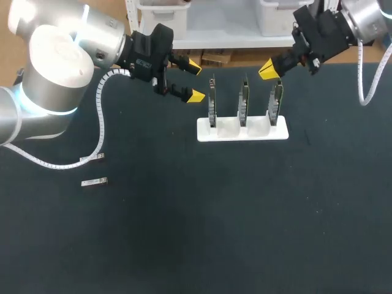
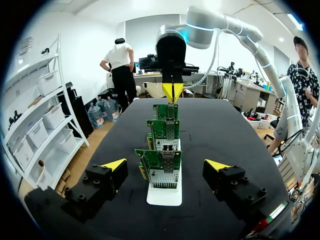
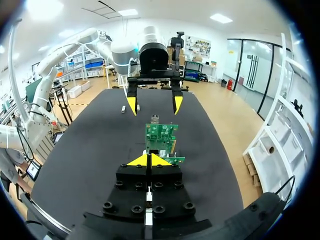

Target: Pick up the optical module with the left hand, and insert it into the network port with the right hand.

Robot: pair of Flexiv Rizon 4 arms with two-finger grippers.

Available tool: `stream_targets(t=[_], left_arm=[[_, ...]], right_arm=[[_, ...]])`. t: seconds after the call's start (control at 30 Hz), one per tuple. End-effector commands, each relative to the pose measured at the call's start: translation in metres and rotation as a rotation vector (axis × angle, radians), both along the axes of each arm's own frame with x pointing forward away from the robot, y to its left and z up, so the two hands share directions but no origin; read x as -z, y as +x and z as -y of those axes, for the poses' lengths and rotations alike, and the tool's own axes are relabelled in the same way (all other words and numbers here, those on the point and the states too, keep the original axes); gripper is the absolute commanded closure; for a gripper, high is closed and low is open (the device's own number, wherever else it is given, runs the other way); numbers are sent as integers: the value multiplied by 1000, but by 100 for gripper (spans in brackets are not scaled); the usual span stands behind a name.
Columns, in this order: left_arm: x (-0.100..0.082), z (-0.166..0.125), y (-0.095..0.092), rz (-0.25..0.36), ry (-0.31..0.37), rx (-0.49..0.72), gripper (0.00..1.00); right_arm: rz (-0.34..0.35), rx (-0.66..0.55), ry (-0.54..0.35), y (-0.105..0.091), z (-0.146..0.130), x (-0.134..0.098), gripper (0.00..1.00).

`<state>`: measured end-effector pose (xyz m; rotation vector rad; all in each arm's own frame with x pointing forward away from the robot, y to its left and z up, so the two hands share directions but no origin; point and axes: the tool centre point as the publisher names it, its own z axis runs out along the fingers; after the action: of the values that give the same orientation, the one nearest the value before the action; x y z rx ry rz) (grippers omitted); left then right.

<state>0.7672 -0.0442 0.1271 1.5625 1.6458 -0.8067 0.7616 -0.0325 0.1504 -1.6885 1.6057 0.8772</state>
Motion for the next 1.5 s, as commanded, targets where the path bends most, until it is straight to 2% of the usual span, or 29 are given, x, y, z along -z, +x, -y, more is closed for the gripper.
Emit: stream_targets(t=[0.03, 0.17, 0.23, 0.93, 1.1, 1.27, 1.3, 1.37, 1.47, 1.5], left_arm=[[-1, 1, 2, -5, 6, 2, 0], [-1, 1, 2, -5, 6, 2, 0], [-1, 1, 2, -5, 6, 2, 0], [-1, 1, 2, -5, 6, 2, 0], [-6, -16, 4, 63, 44, -42, 0], [-13, -49, -3, 148, 168, -82, 0], [-12, -57, -6, 153, 219, -93, 0], [-11, -75, -13, 144, 270, -109, 0], [-6, -99, -24, 150, 396, -156, 0], [-2, -107, -28, 166, 461, -175, 0]], right_arm=[[-4, -6, 5, 3, -1, 3, 100], [-7, -4, 6, 2, -1, 3, 100], [-7, -4, 6, 2, -1, 3, 0], [-7, -4, 6, 2, -1, 3, 0], [-7, -4, 6, 2, -1, 3, 0], [-7, -4, 6, 2, -1, 3, 0], [-7, -4, 6, 2, -1, 3, 0], [-7, -4, 6, 2, -1, 3, 0], [-7, -4, 6, 2, -1, 3, 0], [-7, -4, 6, 2, -1, 3, 0]])
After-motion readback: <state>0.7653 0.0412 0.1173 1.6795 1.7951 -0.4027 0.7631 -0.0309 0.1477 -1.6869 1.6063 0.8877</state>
